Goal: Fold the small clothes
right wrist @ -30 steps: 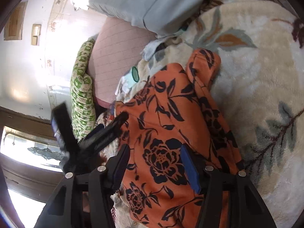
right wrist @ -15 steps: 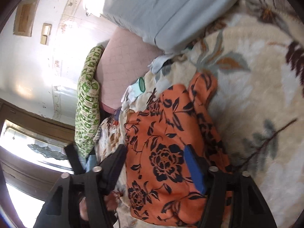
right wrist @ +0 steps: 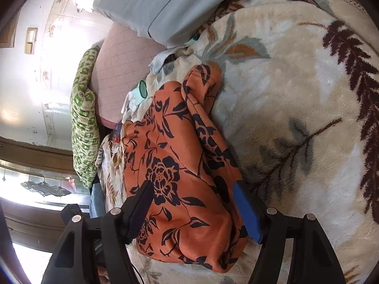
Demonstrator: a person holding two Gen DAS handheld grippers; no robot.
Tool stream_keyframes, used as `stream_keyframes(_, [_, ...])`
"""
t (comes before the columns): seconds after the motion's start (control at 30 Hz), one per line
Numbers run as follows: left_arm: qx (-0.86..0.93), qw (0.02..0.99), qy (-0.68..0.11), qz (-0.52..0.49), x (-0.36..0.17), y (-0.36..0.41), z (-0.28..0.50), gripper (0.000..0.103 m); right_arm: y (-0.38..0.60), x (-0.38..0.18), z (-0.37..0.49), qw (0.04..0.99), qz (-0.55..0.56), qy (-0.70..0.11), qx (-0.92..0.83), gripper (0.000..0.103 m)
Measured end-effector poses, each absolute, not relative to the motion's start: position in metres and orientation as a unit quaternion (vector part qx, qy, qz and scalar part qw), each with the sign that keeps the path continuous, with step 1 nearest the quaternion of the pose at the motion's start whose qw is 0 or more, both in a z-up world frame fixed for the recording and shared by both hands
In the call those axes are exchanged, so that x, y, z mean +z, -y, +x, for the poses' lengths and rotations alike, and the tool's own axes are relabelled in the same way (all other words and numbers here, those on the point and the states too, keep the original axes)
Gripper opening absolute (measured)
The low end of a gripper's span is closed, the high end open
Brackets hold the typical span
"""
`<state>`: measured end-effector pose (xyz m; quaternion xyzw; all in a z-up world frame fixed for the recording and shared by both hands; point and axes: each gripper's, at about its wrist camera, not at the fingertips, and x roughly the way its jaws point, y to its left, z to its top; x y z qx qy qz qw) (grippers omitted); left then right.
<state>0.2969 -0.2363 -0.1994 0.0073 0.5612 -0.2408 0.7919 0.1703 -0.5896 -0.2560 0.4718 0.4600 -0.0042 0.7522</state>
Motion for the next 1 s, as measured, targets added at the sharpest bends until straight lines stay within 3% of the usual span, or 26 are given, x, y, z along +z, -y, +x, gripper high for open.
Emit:
stream_keyframes(0.3, [-0.275, 0.763, -0.584, -0.033, -0.222, 0.246, 0.295, 0.103, 0.584, -0.271, 0.175, 0.740, 0.463, -0.488, -0.006, 0.073])
stream_keyframes(0.37, [-0.288, 0.762, -0.579, -0.031, -0.221, 0.252, 0.294, 0.095, 0.584, -0.279, 0.177, 0.733, 0.470, -0.491, -0.003, 0.073])
stream_keyframes(0.47, [-0.284, 0.769, -0.573, -0.017, -0.219, 0.256, 0.293, 0.094, 0.581, -0.293, 0.181, 0.722, 0.485, -0.494, 0.000, 0.073])
stream_keyframes(0.57, [-0.281, 0.774, -0.567, -0.018, -0.217, 0.256, 0.292, 0.085, 0.576, -0.298, 0.184, 0.723, 0.504, -0.472, 0.016, 0.081])
stream_keyframes(0.63, [-0.281, 0.778, -0.562, -0.014, -0.214, 0.256, 0.291, 0.080, 0.567, -0.299, 0.188, 0.729, 0.495, -0.471, 0.023, 0.081])
stream_keyframes(0.7, [-0.277, 0.783, -0.556, -0.006, -0.211, 0.256, 0.289, 0.071, 0.551, -0.295, 0.195, 0.747, 0.462, -0.478, 0.021, 0.082])
stream_keyframes(0.73, [-0.274, 0.787, -0.553, -0.002, -0.209, 0.255, 0.287, 0.061, 0.544, -0.293, 0.198, 0.753, 0.448, -0.482, 0.018, 0.082])
stream_keyframes(0.87, [-0.264, 0.801, -0.537, 0.023, -0.199, 0.257, 0.280, 0.046, 0.518, -0.277, 0.204, 0.777, 0.385, -0.498, -0.007, 0.075])
stream_keyframes(1.0, [-0.263, 0.806, -0.528, 0.034, -0.190, 0.254, 0.274, 0.040, 0.505, -0.258, 0.201, 0.793, 0.372, -0.482, 0.000, 0.064])
